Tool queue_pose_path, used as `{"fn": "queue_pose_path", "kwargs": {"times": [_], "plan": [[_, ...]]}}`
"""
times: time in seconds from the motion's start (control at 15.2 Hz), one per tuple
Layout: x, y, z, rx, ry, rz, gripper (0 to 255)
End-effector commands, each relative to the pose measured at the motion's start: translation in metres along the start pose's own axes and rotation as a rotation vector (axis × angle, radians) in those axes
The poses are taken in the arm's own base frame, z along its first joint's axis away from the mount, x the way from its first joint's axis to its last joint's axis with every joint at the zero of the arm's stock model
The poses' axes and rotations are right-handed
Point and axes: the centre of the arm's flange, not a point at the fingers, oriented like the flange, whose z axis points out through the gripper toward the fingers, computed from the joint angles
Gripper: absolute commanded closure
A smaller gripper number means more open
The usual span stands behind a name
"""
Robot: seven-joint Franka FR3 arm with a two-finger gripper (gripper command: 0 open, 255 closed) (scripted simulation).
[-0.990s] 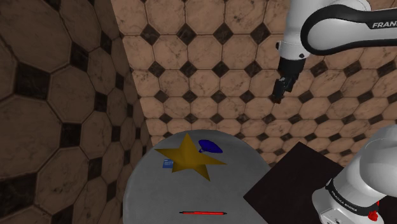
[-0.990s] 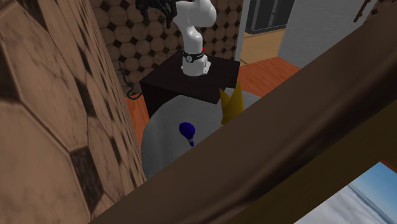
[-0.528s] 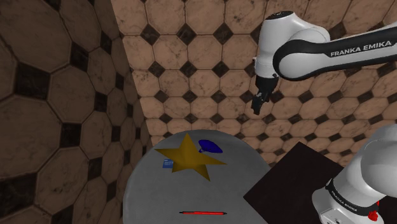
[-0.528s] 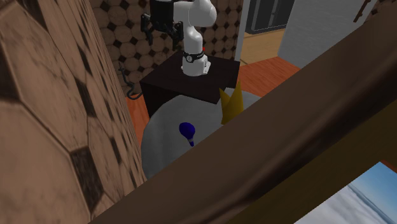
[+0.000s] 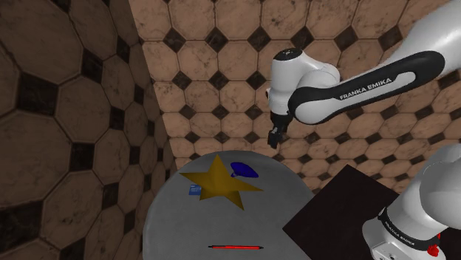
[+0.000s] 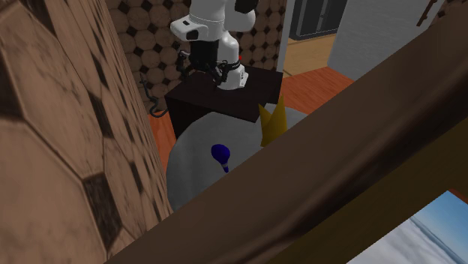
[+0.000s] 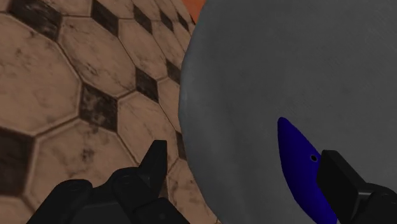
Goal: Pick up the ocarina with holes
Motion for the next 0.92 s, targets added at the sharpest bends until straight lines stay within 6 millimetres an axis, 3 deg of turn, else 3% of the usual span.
{"fn": "queue_pose_path", "kwargs": {"times": [0.0,0.86], "plan": [[0.016,-0.016,0.017,-0.01,0.014,-0.028,0],[0.103,-0.116,0.119,-0.084,0.084,-0.196,0]]}}
